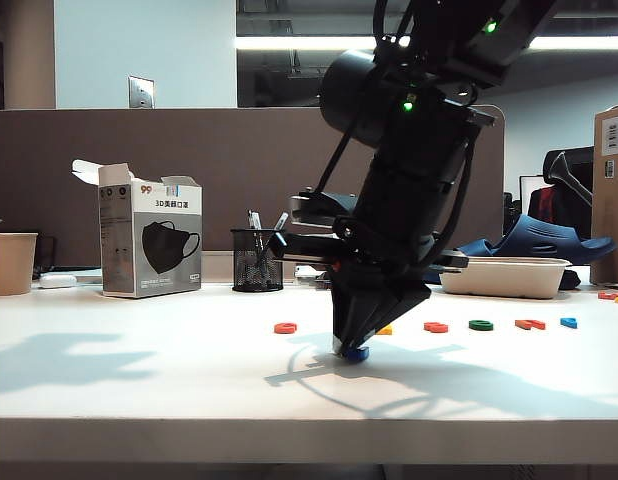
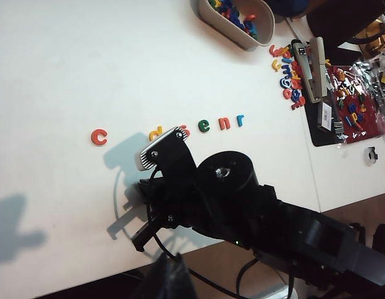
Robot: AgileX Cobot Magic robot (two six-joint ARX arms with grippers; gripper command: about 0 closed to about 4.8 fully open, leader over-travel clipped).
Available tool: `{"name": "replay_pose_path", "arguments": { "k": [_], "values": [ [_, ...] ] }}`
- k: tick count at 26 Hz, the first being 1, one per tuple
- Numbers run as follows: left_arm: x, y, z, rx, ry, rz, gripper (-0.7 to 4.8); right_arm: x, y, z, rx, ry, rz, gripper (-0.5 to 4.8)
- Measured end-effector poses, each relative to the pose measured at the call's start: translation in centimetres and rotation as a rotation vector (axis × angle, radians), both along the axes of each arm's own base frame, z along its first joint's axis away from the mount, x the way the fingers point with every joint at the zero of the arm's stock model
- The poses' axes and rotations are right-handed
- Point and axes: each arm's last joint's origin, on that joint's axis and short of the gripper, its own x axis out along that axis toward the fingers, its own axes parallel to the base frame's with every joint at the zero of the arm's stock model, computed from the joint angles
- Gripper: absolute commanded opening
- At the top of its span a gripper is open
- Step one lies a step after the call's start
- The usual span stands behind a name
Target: Select the appropriate letters from the row of letter magnets placed on the table to arrange into the word "yes".
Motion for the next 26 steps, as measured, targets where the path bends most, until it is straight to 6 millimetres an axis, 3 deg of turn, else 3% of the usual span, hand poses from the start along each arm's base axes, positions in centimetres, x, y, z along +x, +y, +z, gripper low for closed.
{"name": "replay_pose_path", "arguments": {
  "k": [7, 10, 14, 16, 26],
  "values": [
    [0.00, 0.00, 0.00, 0.000, 0.000, 0.000, -0.05, 0.01, 0.01, 0.00, 0.003, 0.000, -0.002, 0.01],
    [0.00, 0.00, 0.00, 0.000, 0.000, 0.000, -0.05, 0.00, 0.00, -0.01, 0.002, 0.002, -0.003, 0.61],
    [0.00, 0.00, 0.00, 0.000, 0.000, 0.000, -0.05, -0.01, -0.01, -0.01, 0.006, 0.006, -0.014, 0.78],
    [0.00, 0.00, 0.00, 0.000, 0.000, 0.000, -0.05, -0.02, 0.00, -0.01, 0.009, 0.009, -0.013, 1.16],
    [0.00, 0.00, 0.00, 0.000, 0.000, 0.000, -0.05, 0.12, 0.18, 0.28, 0.029, 0.010, -0.004, 1.18]
  ]
}}
